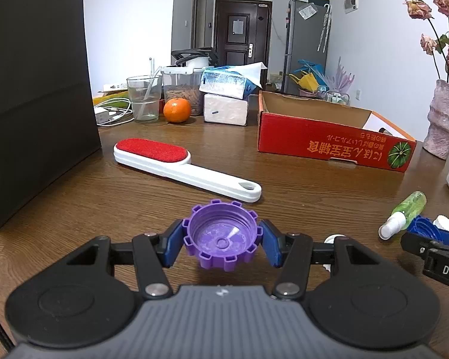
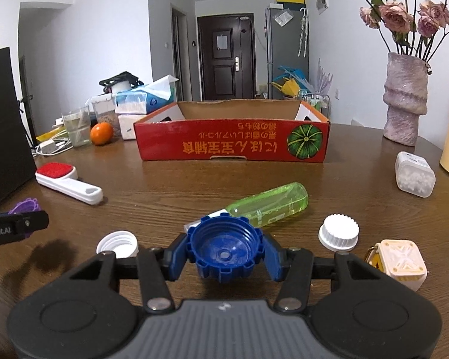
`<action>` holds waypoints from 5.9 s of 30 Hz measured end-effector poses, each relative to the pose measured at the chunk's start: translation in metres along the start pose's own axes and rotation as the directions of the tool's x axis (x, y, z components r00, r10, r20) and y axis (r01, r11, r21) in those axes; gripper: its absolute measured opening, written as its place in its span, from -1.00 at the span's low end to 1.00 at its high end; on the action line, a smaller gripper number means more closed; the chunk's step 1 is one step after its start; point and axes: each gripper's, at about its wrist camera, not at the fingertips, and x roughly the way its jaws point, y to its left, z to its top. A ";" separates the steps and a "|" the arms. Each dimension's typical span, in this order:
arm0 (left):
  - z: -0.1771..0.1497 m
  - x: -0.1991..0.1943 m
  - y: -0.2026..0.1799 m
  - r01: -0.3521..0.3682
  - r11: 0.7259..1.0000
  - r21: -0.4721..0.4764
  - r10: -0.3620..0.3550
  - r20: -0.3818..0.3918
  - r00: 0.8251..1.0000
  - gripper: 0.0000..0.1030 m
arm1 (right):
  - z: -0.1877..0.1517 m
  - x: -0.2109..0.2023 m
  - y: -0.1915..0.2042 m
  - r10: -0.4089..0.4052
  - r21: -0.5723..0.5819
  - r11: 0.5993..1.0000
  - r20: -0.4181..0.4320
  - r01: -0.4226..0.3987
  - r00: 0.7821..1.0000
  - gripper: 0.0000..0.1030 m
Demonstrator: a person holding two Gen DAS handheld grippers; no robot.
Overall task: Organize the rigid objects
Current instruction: 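Lift the purple cap with the left tool while the right tool grasps the blue cap, then carry the purple cap in the left tool and blue cap in the right tool over the box, then open both tools to drop the purple and blue caps into the box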
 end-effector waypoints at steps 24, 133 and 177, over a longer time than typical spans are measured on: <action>0.024 -0.014 -0.028 0.011 1.000 -0.002 -0.011 0.052 0.999 0.08 | 0.025 -0.019 -0.010 0.043 0.029 0.999 0.090 -0.046 0.995 0.00; 0.196 0.263 -0.134 0.050 0.997 0.063 -0.048 -0.019 0.999 0.08 | 0.198 0.233 -0.044 -0.085 0.027 0.996 0.007 0.085 0.996 0.00; 0.214 0.198 -0.107 0.075 0.997 0.000 -0.075 0.064 0.995 1.00 | 0.206 0.186 -0.060 -0.171 0.140 0.975 -0.006 0.171 0.985 1.00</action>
